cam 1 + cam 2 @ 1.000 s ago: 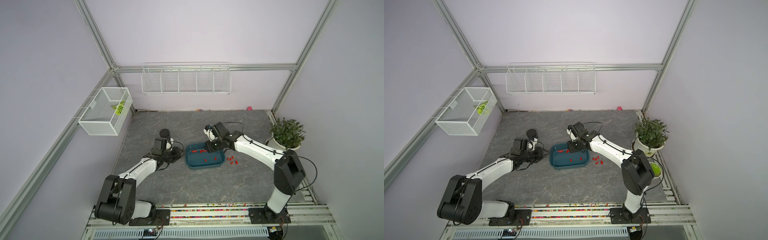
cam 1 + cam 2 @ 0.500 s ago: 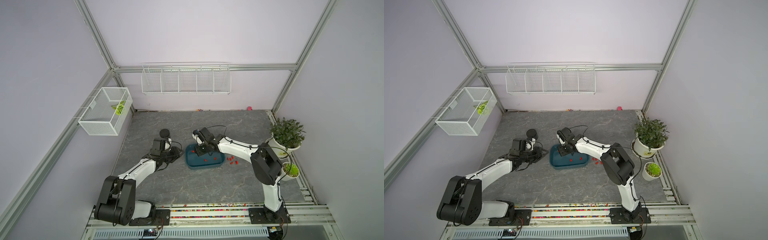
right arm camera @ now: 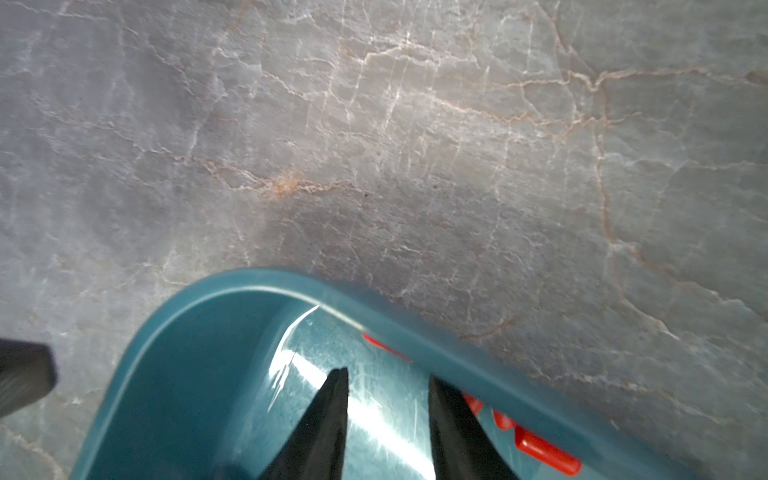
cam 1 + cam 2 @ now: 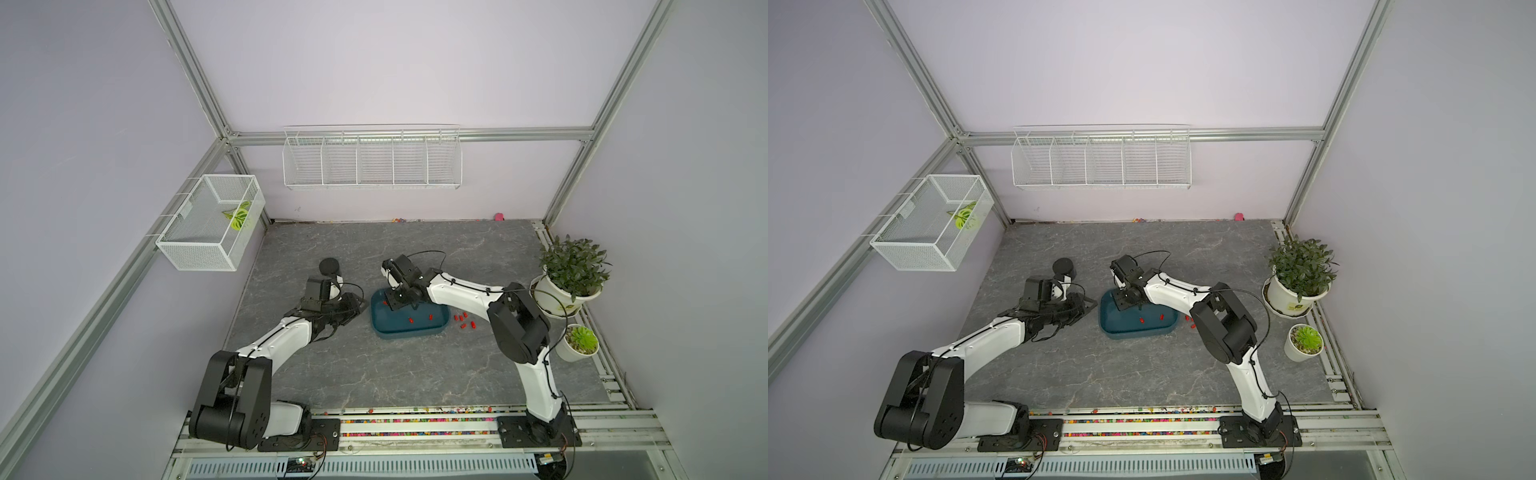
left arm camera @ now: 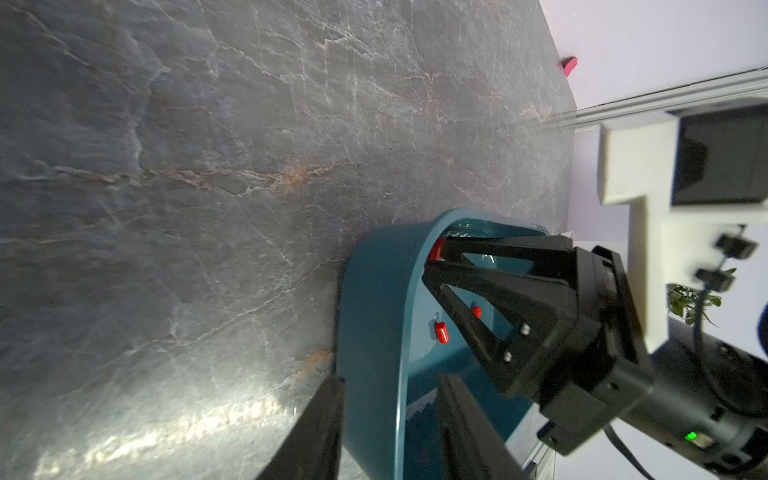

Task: Take the screw protection sleeves out of the storage box
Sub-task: Adjust the screw protection sleeve in the storage box.

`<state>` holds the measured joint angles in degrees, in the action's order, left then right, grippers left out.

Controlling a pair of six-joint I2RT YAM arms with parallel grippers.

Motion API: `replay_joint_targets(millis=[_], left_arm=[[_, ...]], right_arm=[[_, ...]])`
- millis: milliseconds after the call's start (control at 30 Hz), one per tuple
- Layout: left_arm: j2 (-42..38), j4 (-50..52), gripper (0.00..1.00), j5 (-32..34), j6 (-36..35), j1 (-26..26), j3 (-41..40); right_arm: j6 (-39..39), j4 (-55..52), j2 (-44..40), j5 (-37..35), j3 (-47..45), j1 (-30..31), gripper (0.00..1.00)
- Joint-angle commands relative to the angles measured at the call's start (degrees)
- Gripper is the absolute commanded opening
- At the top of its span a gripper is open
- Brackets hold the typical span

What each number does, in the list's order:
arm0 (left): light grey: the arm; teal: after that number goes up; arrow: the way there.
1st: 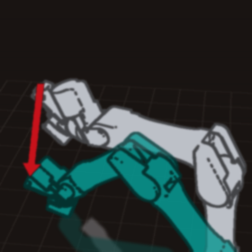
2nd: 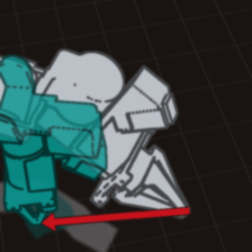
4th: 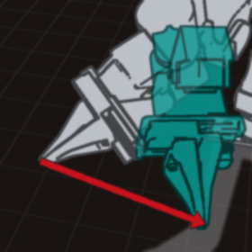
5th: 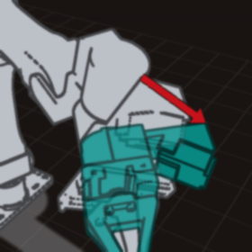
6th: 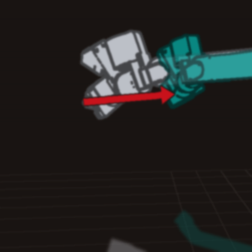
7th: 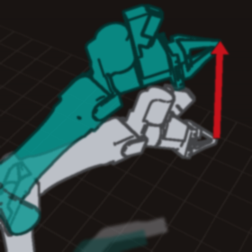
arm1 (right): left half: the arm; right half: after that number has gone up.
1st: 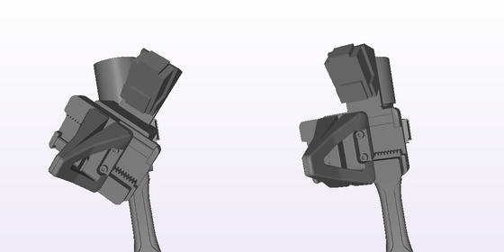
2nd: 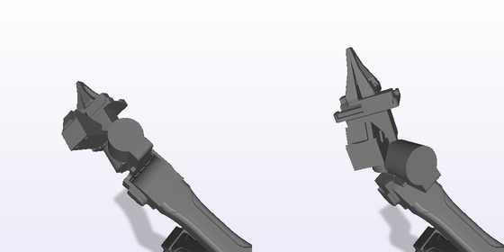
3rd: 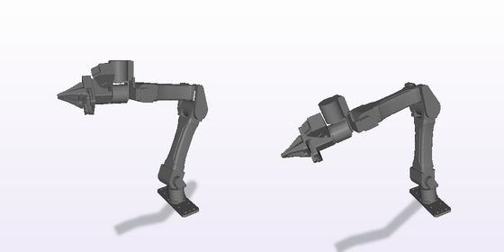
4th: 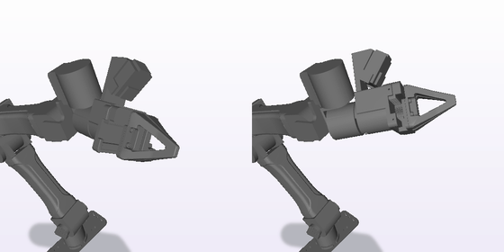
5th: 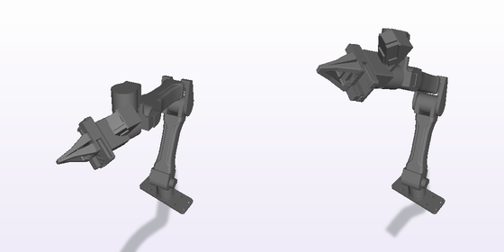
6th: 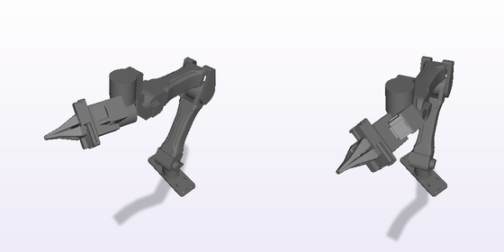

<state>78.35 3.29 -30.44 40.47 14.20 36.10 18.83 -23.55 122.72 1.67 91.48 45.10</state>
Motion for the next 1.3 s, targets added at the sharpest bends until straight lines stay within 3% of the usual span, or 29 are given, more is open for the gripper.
replay_joint_targets(millis=[0,733,1267], left_arm=[[0.5,-0.6,0.43,-0.3,0.1,-0.4,-0.5],[0.7,-0.9,0.43,-0.8,-0.1,-0.3,-0.5],[0.6,-0.7,0.43,-0.9,-0.2,-0.3,-0.5]], right_arm=[[0.3,-1.3,1.8,-0.9,2.0,0.4,0.38],[1.8,-2.0,6.6,-1.4,4.5,0.6,0.38],[0.9,-1.2,3.6,-0.5,2.4,1.0,0.12]])
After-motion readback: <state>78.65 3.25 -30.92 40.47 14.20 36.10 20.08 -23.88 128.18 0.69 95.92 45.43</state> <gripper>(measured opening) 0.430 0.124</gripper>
